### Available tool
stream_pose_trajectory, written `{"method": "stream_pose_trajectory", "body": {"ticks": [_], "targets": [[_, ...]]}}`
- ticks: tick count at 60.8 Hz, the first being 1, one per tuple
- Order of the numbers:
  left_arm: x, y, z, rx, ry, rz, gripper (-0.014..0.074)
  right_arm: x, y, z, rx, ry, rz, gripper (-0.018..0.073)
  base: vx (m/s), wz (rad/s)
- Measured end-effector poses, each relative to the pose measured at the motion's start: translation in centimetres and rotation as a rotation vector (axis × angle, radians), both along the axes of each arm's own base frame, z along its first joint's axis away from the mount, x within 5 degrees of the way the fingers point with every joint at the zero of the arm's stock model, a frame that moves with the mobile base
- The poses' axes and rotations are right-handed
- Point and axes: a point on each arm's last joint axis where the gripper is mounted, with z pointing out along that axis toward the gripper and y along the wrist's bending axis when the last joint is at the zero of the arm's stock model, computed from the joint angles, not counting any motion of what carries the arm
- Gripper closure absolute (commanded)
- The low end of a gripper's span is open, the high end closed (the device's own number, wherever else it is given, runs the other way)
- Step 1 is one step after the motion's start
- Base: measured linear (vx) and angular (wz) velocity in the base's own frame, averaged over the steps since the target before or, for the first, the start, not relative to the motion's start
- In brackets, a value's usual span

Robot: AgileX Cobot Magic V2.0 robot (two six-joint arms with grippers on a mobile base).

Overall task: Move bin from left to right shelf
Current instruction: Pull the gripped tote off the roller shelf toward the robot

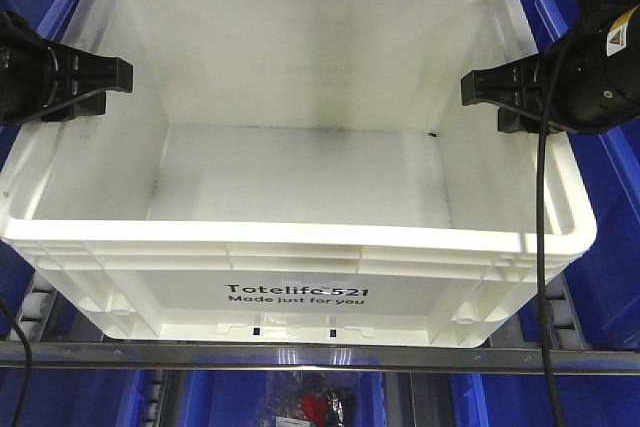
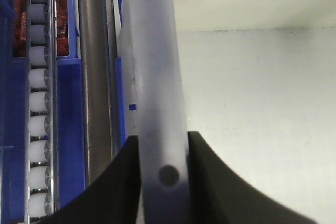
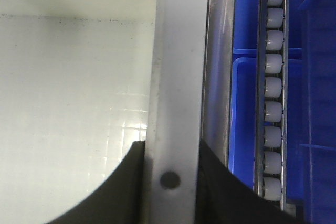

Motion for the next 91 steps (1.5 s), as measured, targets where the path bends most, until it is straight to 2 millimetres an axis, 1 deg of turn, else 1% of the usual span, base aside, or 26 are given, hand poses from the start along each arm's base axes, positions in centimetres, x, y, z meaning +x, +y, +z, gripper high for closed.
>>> {"method": "stream_pose_trajectory", "body": {"ticks": [5,14,23,91], "targets": [[-0.4,0.1,-0.1,-0.005,-0.012,-0.001,0.0603,-0.6,-0.2,-0.3,0.007,-0.004,0.002,0.0568,0.00,0.00],[-2.3,0.5,-0.6,-0.035,-0.040,-0.001,0.0603,-2.0,-0.4,-0.5,0.028,-0.028,0.012,0.0568,0.00,0.00],[-3.3,0.6,-1.1,-0.065,-0.052,0.006,0.0603,-2.6,-0.6,-0.5,0.035,-0.036,0.017,0.0568,0.00,0.00],[-3.3,0.7,-1.0,-0.073,-0.074,0.006,0.0603,-2.6,-0.6,-0.5,0.037,-0.047,0.018,0.0568,0.00,0.00]]}}
